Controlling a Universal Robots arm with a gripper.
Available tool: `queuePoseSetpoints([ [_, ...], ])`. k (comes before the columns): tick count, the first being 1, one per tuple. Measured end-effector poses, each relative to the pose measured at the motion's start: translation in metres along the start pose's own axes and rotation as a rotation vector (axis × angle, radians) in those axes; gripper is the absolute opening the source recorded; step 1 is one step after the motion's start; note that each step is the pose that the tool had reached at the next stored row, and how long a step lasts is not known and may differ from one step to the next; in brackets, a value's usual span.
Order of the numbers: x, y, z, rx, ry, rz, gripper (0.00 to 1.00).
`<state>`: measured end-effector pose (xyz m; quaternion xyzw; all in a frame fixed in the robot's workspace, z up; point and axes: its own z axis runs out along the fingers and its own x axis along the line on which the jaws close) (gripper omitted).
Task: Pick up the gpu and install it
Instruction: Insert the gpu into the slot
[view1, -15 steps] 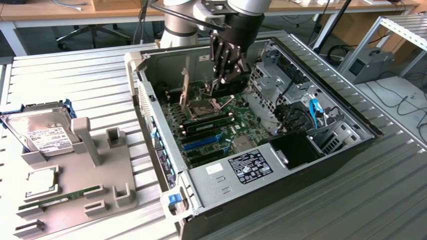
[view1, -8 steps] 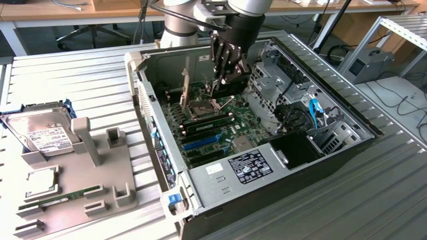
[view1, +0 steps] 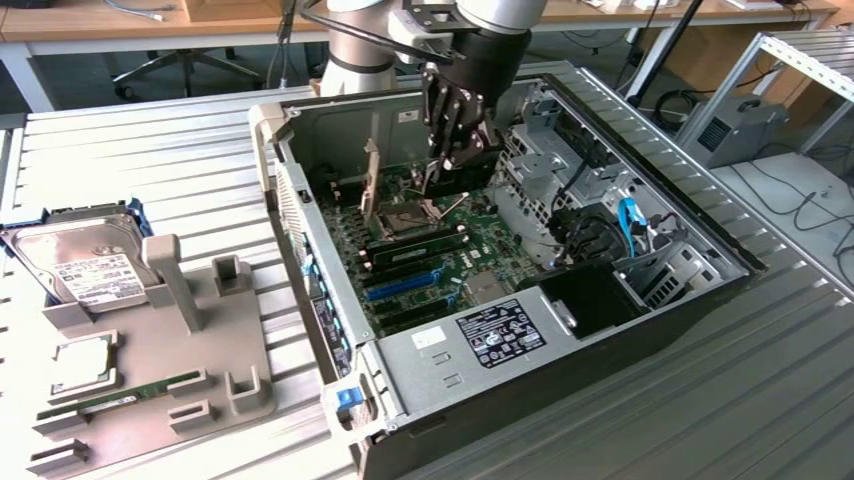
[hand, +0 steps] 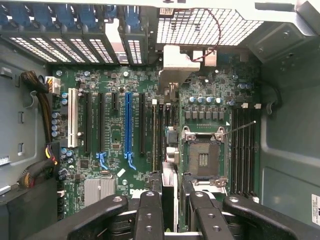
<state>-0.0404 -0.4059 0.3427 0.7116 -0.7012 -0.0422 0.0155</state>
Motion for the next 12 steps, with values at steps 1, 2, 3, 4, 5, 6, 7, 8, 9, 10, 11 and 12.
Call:
queuePoseSetpoints([
  [1, 0.0001, 0.0, 0.0, 0.0, -0.0001, 0.0, 0.26],
  [2, 0.0003, 0.0, 0.0, 0.0, 0.0, 0.0, 0.26],
  [3, 0.0005, 0.0, 0.0, 0.0, 0.0, 0.0, 0.26],
  [4, 0.0007, 0.0, 0.0, 0.0, 0.0, 0.0, 0.26],
  [5, 0.0009, 0.0001, 0.0, 0.0, 0.0, 0.0, 0.26],
  [6, 0.0011, 0.0, 0.0001, 0.0, 0.0, 0.0, 0.26],
  [7, 0.0014, 0.0, 0.0, 0.0, 0.0, 0.0, 0.26],
  [8, 0.0015, 0.0001, 0.0, -0.0001, 0.0001, 0.0, 0.26],
  [9, 0.0016, 0.0, 0.0, 0.0, 0.0001, 0.0, 0.26],
  [10, 0.0017, -0.0008, 0.0, -0.0001, 0.0002, 0.0, 0.26],
  [11, 0.0018, -0.0042, -0.0003, -0.0002, 0.0003, 0.0, 0.26],
  [12, 0.0014, -0.0093, -0.0006, -0.0007, -0.0003, 0.0, 0.26],
])
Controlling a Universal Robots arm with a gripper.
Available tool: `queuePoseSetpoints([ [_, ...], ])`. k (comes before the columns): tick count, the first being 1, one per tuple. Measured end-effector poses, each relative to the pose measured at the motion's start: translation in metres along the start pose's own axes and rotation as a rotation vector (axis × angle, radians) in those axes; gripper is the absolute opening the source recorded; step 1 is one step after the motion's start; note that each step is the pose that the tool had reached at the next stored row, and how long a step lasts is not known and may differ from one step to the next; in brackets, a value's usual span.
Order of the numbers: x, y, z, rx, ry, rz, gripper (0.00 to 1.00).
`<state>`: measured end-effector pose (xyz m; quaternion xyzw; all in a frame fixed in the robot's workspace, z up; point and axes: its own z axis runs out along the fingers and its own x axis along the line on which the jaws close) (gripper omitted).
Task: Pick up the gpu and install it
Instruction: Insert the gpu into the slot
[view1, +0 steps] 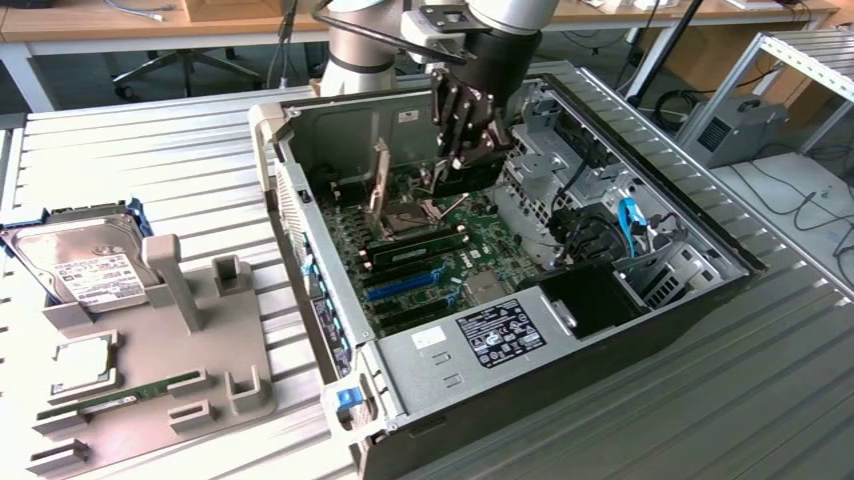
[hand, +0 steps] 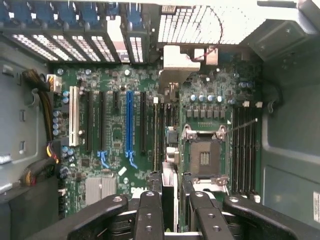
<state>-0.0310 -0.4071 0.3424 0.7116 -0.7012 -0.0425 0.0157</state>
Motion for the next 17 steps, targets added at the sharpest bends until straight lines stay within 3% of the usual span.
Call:
queuePoseSetpoints([
  [3, -0.0161, -0.0037, 0.001, -0.0007, -0.0005, -0.001, 0.26],
  [14, -0.0114, -0.0032, 0.0062, -0.0017, -0.0017, -0.001, 0.26],
  [17, -0.0116, -0.0032, 0.0062, -0.0016, -0.0063, -0.002, 0.26],
])
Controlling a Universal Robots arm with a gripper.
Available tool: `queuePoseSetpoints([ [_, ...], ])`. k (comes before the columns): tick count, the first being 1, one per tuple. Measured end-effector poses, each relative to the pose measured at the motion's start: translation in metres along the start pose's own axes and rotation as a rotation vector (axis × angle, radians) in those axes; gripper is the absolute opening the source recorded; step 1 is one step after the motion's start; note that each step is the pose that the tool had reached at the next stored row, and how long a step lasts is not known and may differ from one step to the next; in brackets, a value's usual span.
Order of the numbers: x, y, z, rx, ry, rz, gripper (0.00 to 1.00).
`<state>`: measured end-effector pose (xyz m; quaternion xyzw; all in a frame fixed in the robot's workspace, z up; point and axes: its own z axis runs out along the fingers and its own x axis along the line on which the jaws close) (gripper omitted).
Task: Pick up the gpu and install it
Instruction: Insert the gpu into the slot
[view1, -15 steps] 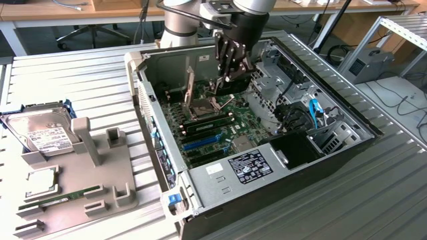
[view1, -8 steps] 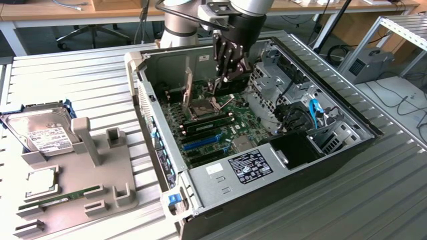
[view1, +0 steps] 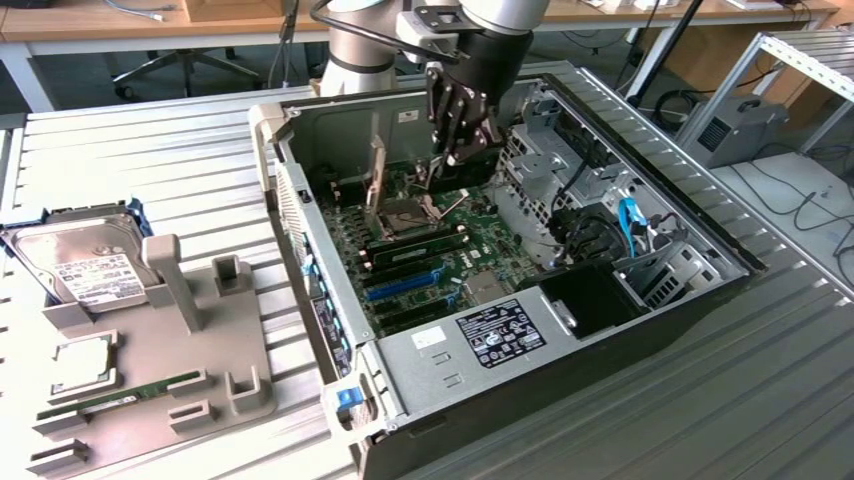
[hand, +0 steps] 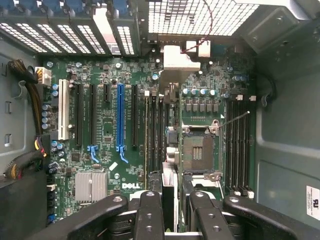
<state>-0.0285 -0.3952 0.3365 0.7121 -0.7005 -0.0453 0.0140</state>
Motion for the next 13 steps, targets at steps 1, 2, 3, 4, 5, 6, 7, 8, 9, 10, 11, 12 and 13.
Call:
queuePoseSetpoints([
  [1, -0.001, -0.0001, 0.0001, 0.0001, -0.0022, 0.0, 0.26],
  [2, -0.001, -0.0001, 0.0001, 0.0001, -0.0032, 0.0, 0.26],
  [3, -0.002, 0.0, 0.0001, 0.0001, -0.0041, 0.0, 0.26],
  [4, -0.003, 0.0, 0.0001, 0.0001, -0.0049, 0.0, 0.26],
  [5, -0.005, -0.0001, 0.0002, 0.0001, -0.0049, 0.0, 0.26],
  [6, -0.007, -0.0001, 0.0003, 0.0001, -0.005, 0.0, 0.26],
  [7, -0.009, -0.0001, 0.0004, 0.0001, -0.005, 0.0, 0.26],
  [8, -0.01, -0.0002, 0.0005, 0.0001, -0.0052, 0.0, 0.26],
  [9, -0.011, -0.0002, 0.0005, 0.0001, -0.0051, 0.0, 0.26],
  [10, -0.011, -0.0002, 0.0006, 0.0001, -0.0052, 0.0, 0.26],
  [11, -0.011, -0.0002, 0.0008, 0.0001, -0.0052, 0.0, 0.26],
  [12, -0.011, 0.0, 0.001, 0.0002, -0.0056, 0.003, 0.26],
  [13, -0.011, -0.0001, 0.0013, 0.0005, -0.0061, 0.007, 0.26],
])
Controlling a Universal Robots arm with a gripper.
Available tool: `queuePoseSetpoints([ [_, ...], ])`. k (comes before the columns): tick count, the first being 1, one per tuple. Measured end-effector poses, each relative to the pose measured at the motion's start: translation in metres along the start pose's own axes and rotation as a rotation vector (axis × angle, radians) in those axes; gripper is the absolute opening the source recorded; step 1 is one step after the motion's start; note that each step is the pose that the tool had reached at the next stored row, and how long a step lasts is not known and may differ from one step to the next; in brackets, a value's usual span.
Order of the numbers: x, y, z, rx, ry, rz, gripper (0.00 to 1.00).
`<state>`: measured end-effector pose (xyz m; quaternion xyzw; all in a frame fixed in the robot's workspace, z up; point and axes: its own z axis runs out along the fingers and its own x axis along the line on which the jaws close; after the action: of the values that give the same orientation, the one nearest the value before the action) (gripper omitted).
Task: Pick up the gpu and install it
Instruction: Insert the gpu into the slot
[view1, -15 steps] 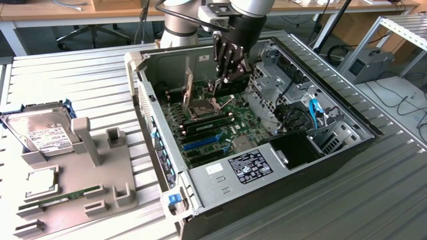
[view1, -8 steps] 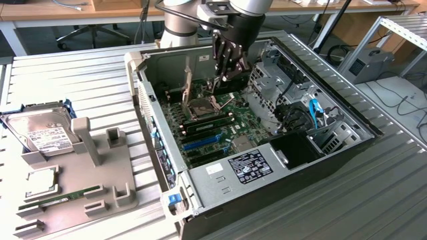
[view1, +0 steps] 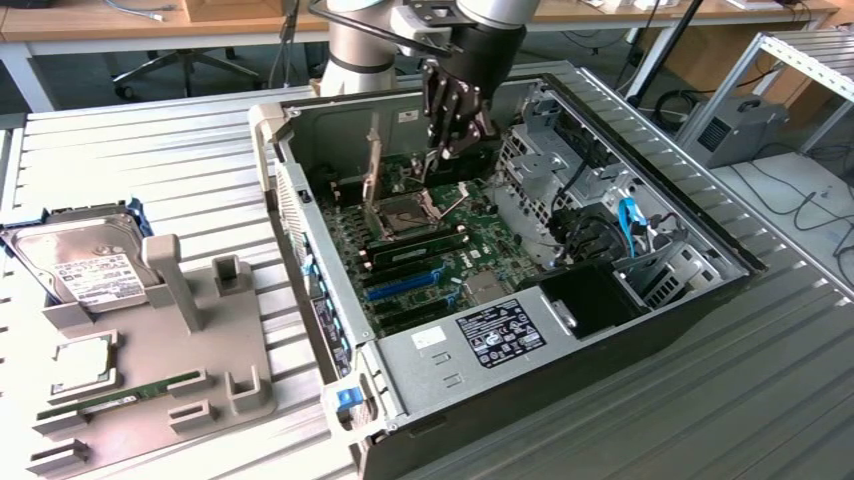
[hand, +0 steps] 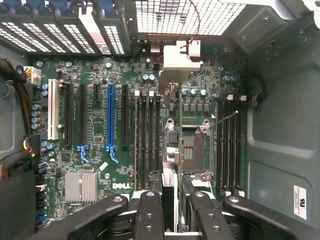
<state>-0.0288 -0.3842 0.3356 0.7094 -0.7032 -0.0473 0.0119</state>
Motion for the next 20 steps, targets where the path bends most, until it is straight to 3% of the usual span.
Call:
queuePoseSetpoints([
  [20, 0.0042, 0.0002, 0.0003, 0.0007, -0.0013, 0.013, 0.26],
])
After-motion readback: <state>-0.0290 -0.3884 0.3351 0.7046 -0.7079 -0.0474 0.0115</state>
